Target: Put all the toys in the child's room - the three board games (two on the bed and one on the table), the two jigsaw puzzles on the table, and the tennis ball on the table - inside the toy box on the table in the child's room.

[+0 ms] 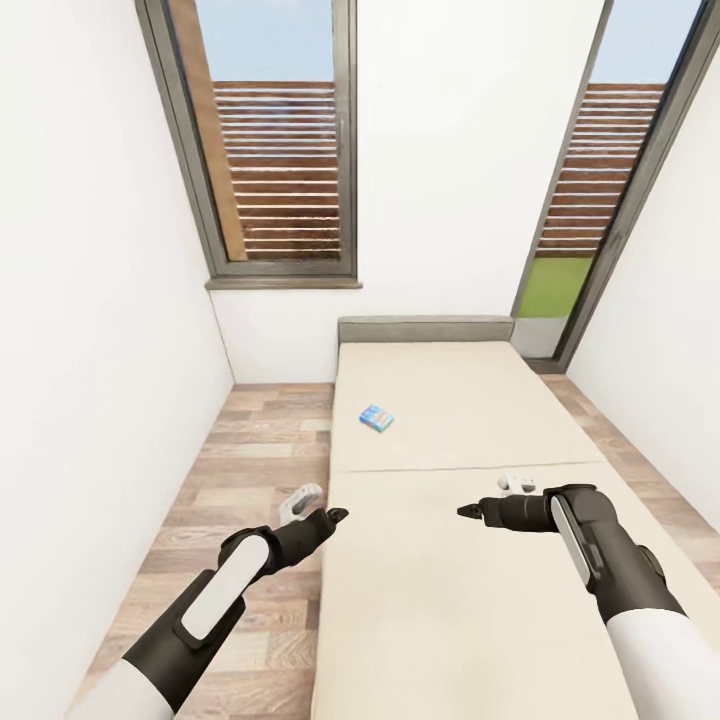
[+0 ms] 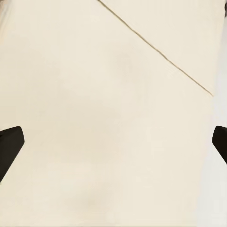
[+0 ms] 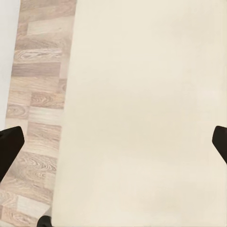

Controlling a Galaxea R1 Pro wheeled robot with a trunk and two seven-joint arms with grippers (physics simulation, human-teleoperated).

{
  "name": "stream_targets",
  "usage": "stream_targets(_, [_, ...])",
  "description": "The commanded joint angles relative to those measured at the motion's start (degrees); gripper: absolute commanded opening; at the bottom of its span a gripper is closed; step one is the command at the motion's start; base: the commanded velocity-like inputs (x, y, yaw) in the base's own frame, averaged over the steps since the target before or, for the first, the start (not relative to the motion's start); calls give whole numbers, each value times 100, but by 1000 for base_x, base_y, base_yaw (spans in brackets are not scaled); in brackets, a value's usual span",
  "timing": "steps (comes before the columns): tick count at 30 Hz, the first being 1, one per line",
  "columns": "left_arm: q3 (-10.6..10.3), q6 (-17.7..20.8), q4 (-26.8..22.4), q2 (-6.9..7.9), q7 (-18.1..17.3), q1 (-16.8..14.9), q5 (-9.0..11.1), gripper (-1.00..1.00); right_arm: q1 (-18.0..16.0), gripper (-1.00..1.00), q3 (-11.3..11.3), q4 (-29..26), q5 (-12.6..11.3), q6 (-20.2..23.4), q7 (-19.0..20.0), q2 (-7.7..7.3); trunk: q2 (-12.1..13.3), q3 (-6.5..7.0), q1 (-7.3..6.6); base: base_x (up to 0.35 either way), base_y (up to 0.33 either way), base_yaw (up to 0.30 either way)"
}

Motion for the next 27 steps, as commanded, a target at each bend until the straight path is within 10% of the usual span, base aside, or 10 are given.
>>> stream_targets(1, [-13, -6, -10, 6, 48, -7, 51, 100, -5, 100, -7, -8, 16, 29, 26, 0, -12, -12, 4, 54, 46, -1])
stream_targets(27, [-14, -12, -10, 7, 51, -7, 45, 100, -5, 100, -23, -37, 21, 29, 26, 4, -12, -12, 4, 11, 9, 57])
